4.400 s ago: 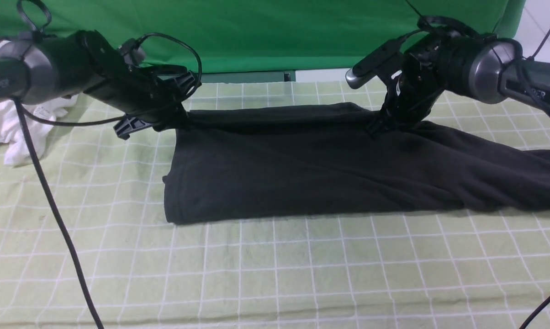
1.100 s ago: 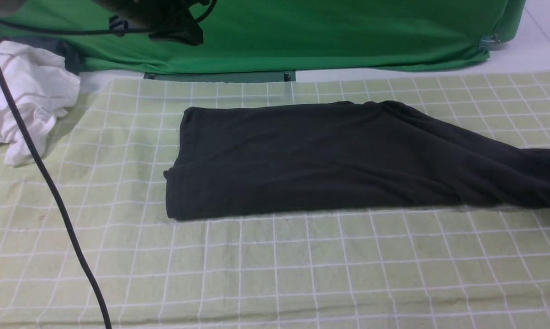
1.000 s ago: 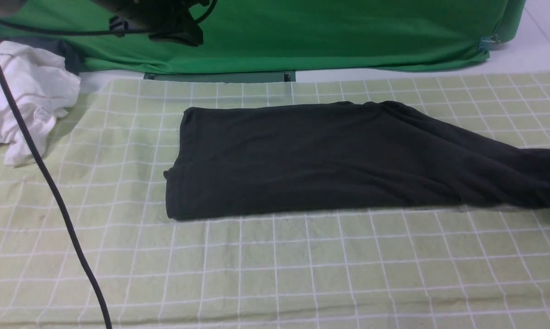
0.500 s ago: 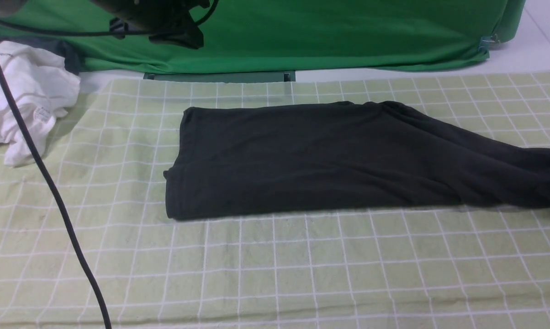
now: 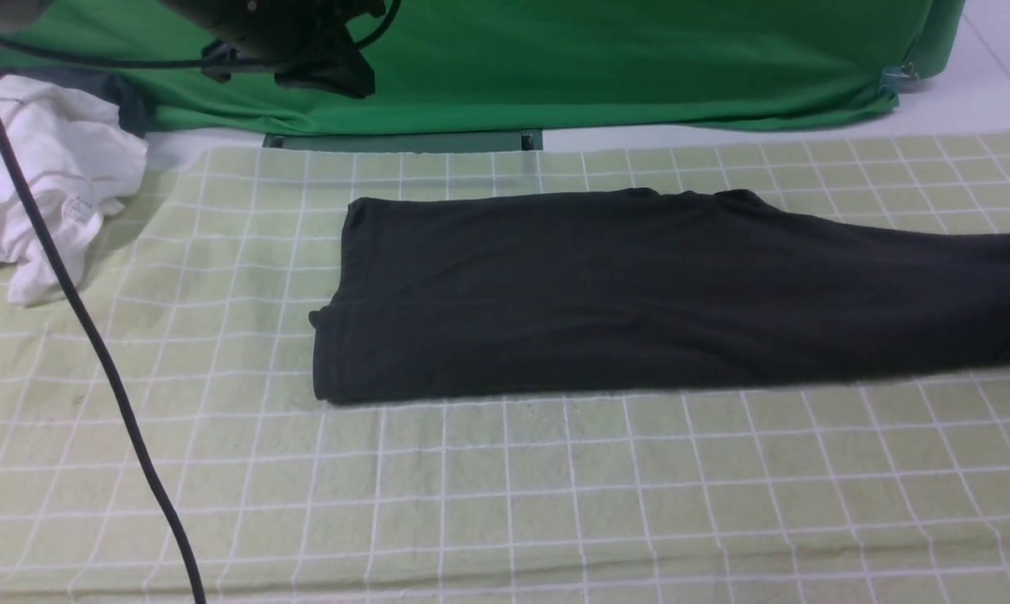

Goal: Fold a long-sleeved shirt over a green coffee tablecloth.
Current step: 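Pull the folded dark garment lengthwise by its ends to straighten it flat on the table, then fold the right end of the dark garment over onto its left end with the right gripper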

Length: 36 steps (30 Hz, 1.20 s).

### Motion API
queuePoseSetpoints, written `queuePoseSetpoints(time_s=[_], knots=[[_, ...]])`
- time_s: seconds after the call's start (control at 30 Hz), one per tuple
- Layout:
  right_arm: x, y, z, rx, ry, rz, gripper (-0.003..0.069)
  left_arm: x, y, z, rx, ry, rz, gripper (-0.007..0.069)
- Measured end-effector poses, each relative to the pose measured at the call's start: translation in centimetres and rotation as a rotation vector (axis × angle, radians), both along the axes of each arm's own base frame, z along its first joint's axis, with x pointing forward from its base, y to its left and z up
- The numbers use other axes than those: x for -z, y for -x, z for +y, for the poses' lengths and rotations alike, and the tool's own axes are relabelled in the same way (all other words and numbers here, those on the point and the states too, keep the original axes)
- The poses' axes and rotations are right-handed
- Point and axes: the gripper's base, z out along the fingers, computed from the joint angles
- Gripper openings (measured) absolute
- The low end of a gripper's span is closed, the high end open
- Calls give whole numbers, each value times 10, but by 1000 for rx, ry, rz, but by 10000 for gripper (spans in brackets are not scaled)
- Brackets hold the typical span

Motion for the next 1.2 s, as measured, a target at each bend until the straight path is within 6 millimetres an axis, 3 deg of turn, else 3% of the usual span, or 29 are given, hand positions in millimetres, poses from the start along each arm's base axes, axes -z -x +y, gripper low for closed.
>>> queuePoseSetpoints(time_s=[0.03,0.17,0.27,0.33,0.4,0.63,0.77,0.83,0.97,1.0,1.1,1.2], knots=[[0,0,0,3,-1,1,185,0,0,0,0,0,0,17],[10,2,0,55,-23,53,483,1,2,0,12,-1,22,34],[10,5,0,60,-29,89,583,1,2,0,13,-1,24,39],[12,6,-2,71,-31,98,600,1,2,0,13,-1,24,46],[15,6,-4,77,-33,102,590,1,2,-1,15,-1,27,48],[54,4,-14,99,-74,185,554,2,3,-1,19,-1,36,59],[56,1,-13,32,-101,174,493,3,5,-1,33,-3,60,64],[57,0,-11,10,-119,167,407,4,8,-2,45,-4,83,66],[55,-3,-9,0,-151,163,113,2,17,-2,84,-22,146,69],[54,-4,-9,-1,-153,163,69,-2,21,0,83,-37,143,69],[47,-9,-10,7,-164,168,27,-6,37,-2,92,-83,153,72],[39,-11,-11,23,-169,164,25,1,54,-8,116,-122,201,78]])
